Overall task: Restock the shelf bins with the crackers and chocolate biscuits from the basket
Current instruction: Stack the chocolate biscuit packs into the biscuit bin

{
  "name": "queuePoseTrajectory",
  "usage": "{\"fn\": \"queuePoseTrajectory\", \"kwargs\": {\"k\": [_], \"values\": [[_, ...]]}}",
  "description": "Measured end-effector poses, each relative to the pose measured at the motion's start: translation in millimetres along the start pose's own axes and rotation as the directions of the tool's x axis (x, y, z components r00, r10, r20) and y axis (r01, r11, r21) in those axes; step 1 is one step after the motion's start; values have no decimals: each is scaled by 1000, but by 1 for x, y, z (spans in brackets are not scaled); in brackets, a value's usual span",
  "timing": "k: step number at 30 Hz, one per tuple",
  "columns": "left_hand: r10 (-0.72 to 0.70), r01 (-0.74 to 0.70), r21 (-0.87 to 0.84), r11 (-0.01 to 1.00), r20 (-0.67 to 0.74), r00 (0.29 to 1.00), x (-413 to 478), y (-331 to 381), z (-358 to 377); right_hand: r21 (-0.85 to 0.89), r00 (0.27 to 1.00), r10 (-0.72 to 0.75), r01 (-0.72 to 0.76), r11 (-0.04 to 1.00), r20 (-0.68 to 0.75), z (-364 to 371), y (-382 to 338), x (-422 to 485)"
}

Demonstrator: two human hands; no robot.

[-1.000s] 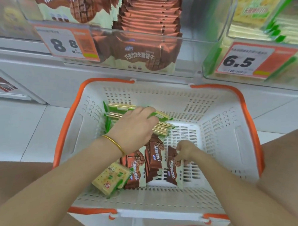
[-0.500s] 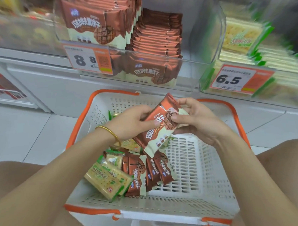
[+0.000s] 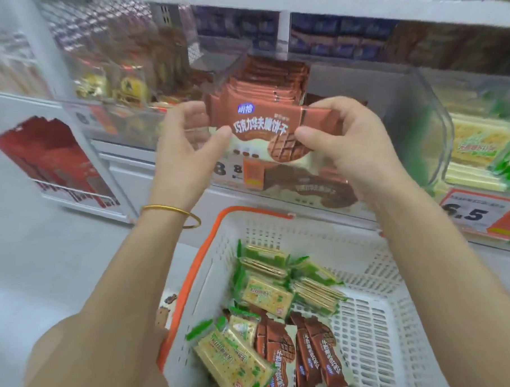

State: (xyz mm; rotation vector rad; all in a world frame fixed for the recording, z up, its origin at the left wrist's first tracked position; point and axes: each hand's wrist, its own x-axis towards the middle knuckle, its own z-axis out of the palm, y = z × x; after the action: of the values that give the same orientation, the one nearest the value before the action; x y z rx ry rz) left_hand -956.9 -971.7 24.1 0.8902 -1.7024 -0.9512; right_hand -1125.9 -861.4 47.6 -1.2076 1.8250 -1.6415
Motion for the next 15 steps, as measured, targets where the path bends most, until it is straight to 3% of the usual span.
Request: {"fn": "queuePoseTrajectory", "kwargs": {"k": [2,5,10,15], "values": [[121,-105,231,967,-56,991,1,-12,-3,-130,992,-106,96,987,-72,15,-3,18],[215,-210,434,876,38,976,0,-29,-1,-315,978,-176,132,940,-115,33,4,37],[215,-285,582,762,187,958,-6,-40,13,-635,959,-254,118,764,-127,55,23,41],[194,-316,613,724,259,946,-5,-41,21,-713,950,-276,91,695,-149,63,26,38]]}}
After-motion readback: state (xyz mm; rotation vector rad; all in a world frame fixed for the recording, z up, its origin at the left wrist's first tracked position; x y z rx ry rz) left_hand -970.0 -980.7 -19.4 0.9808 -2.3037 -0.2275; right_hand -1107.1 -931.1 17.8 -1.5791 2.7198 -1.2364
